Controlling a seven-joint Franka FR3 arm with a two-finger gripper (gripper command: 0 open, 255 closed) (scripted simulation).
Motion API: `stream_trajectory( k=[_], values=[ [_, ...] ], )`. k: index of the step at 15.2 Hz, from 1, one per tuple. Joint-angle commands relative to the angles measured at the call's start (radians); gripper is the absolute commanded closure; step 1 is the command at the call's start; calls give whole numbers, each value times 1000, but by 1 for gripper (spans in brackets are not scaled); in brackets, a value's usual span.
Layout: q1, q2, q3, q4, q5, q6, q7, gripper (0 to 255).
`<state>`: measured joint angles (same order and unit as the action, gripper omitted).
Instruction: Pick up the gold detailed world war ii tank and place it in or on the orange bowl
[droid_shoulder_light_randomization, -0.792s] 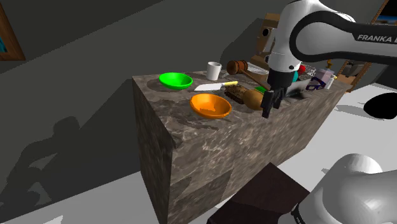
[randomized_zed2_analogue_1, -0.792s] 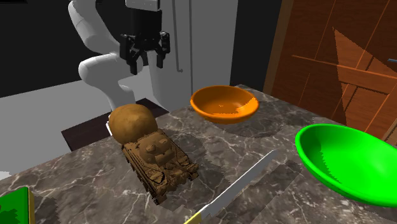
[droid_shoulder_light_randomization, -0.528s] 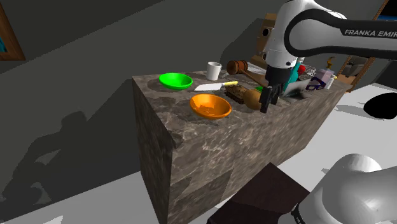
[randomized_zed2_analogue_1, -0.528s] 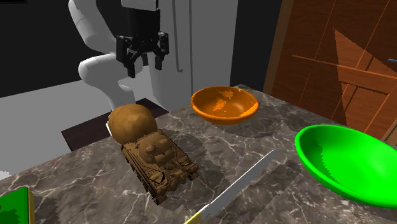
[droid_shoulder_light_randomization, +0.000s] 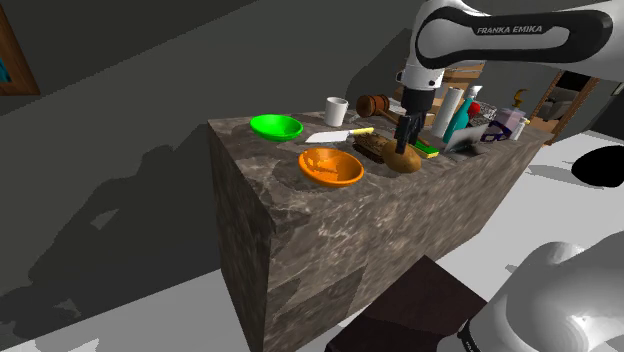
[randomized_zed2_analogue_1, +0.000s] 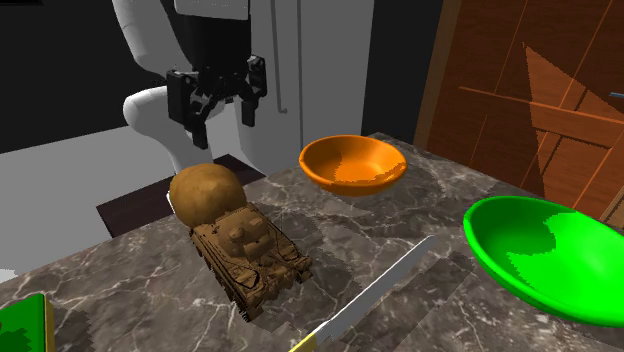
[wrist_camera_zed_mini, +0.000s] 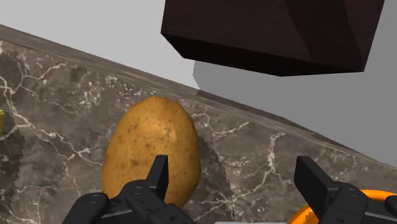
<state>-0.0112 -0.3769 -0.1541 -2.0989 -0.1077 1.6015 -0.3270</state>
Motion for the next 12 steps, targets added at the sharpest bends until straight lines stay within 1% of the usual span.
stream_trajectory(
  k=[1,6,10,12],
  values=[
    [-5,74,-33,70,4,4,-62,0],
    [-17,281,-90,286,47,-15,-198,0],
    [-40,453,-120,487,98,-57,-299,0],
    [-41,445,-118,450,96,-28,-297,0]
  ],
)
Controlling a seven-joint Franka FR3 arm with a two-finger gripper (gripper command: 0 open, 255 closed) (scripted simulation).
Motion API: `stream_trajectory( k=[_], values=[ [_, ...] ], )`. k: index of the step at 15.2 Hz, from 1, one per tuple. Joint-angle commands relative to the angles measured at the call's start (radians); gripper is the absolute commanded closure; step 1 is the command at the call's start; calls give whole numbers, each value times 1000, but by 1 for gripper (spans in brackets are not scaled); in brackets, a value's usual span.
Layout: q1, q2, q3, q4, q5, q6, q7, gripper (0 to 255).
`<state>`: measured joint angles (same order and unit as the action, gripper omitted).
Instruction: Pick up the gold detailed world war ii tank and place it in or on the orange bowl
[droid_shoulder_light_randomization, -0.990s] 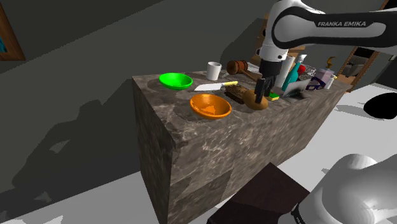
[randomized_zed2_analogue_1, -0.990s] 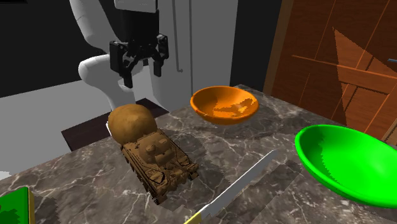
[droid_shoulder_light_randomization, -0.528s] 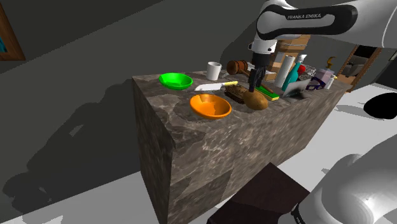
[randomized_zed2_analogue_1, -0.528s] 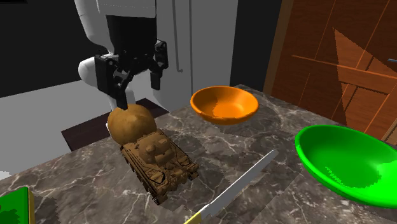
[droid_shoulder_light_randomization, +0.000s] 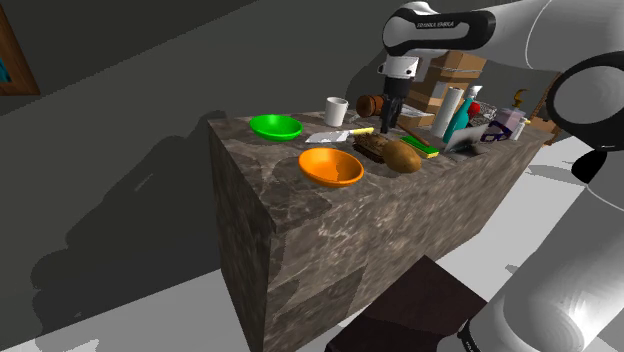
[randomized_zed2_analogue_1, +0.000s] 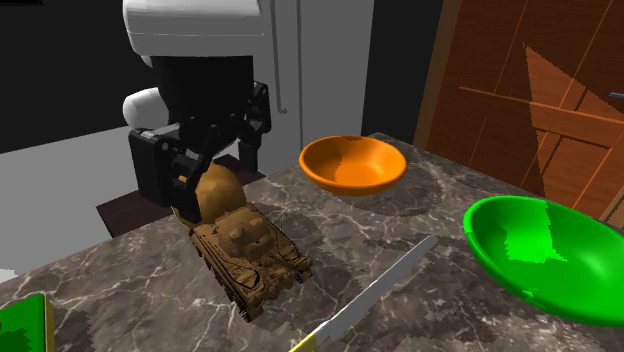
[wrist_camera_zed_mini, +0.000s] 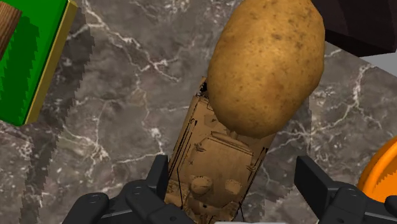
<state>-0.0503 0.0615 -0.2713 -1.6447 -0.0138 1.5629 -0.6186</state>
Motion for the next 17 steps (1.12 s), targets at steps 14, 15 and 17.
stream_trajectory(
  k=[14,15,17],
  values=[
    [0,-10,0,-98,-2,89,-3,255],
    [0,-10,0,-98,-2,89,-3,255],
    [-1,-9,-1,-96,-2,87,-3,255]
  ],
)
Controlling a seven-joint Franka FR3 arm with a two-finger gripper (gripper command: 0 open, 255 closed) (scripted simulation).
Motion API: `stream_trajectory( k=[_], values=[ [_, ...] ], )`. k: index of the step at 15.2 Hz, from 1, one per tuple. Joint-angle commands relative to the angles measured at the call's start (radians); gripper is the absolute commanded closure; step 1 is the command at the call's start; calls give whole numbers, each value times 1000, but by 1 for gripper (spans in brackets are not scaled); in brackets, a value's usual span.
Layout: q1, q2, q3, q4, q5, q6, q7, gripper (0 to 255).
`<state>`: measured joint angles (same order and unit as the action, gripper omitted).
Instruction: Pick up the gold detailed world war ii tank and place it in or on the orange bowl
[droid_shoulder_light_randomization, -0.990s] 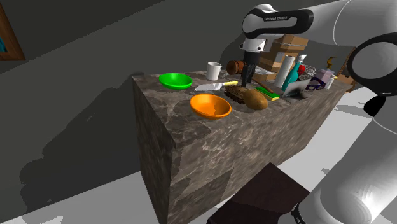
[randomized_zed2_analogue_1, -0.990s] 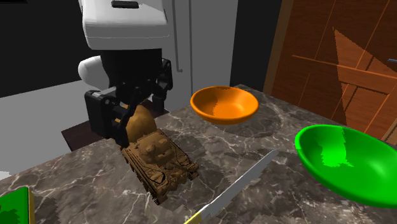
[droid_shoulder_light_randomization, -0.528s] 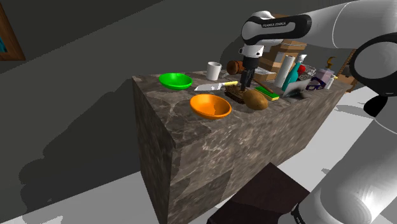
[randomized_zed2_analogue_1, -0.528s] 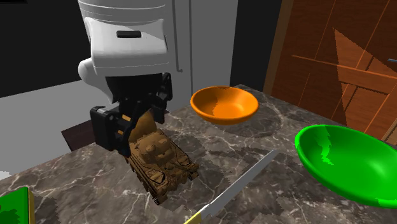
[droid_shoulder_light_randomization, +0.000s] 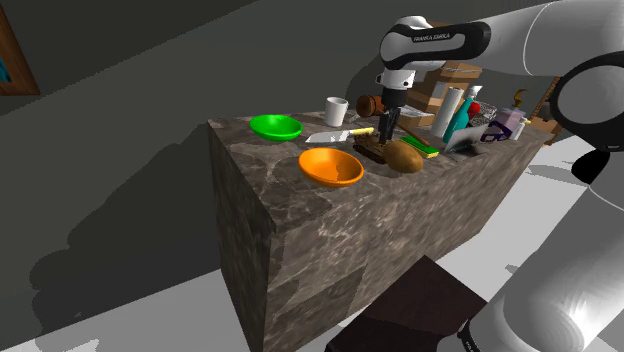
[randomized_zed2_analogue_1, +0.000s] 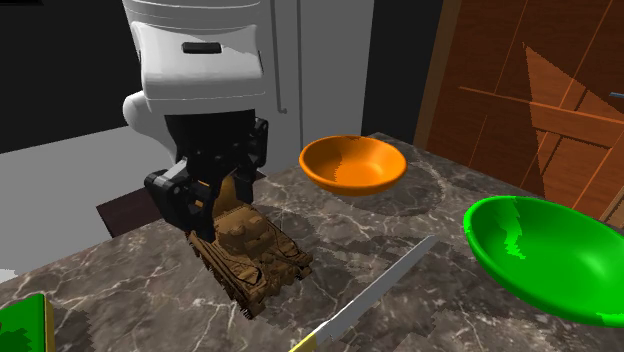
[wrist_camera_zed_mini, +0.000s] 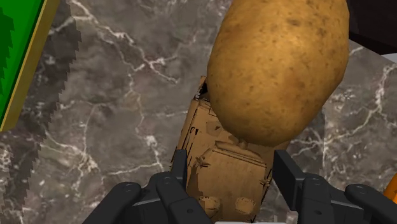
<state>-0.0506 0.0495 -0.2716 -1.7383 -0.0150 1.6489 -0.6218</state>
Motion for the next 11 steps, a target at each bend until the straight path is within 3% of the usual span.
stream_trajectory(
  k=[1,6,11],
  values=[
    [0,3,0,-1,0,0,0,255],
    [0,2,0,-5,-1,3,1,255],
    [0,4,-1,65,0,-65,-1,255]
  ],
)
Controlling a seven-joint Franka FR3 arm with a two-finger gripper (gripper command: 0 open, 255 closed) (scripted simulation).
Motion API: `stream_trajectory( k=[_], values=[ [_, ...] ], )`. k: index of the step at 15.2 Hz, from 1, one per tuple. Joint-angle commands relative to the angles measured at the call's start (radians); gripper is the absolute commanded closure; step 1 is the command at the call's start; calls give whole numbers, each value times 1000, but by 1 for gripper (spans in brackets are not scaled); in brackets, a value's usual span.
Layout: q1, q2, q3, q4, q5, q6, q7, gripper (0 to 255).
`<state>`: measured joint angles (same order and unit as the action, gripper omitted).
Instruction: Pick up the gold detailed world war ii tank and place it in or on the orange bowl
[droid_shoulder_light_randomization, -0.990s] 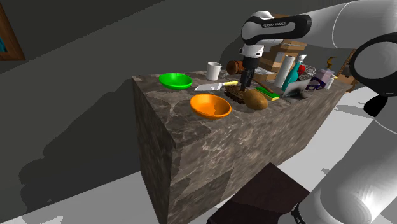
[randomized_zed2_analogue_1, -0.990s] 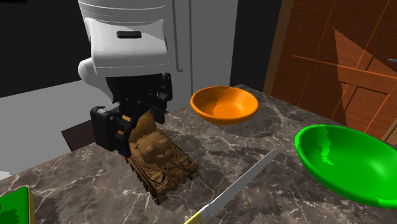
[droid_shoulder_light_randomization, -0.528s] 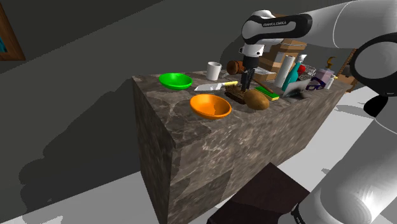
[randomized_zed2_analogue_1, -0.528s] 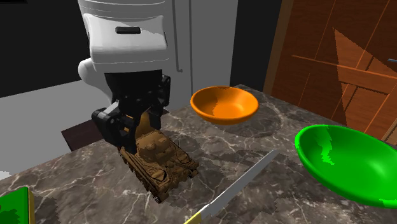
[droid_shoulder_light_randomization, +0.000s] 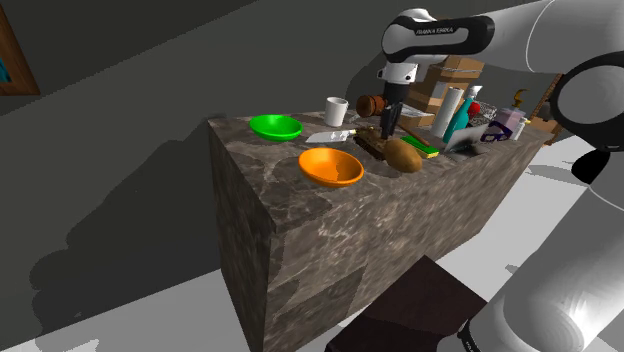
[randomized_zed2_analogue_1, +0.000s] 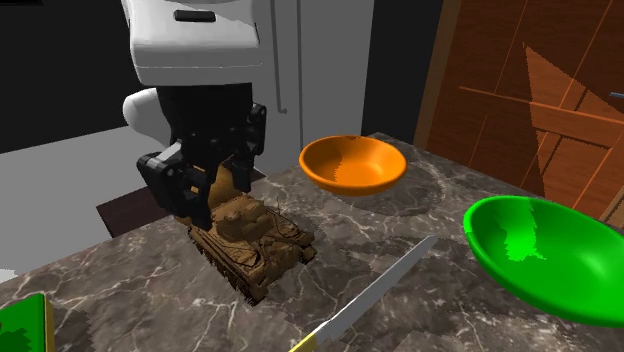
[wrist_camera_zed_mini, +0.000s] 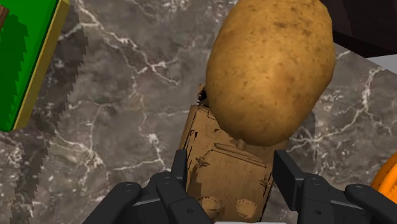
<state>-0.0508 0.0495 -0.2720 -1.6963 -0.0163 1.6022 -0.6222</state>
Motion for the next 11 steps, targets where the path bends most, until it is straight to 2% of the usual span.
stream_trajectory(
  k=[1,11],
  values=[
    [0,5,0,37,1,-32,-1,255],
    [-4,32,-3,206,8,-174,-9,255]
  ],
)
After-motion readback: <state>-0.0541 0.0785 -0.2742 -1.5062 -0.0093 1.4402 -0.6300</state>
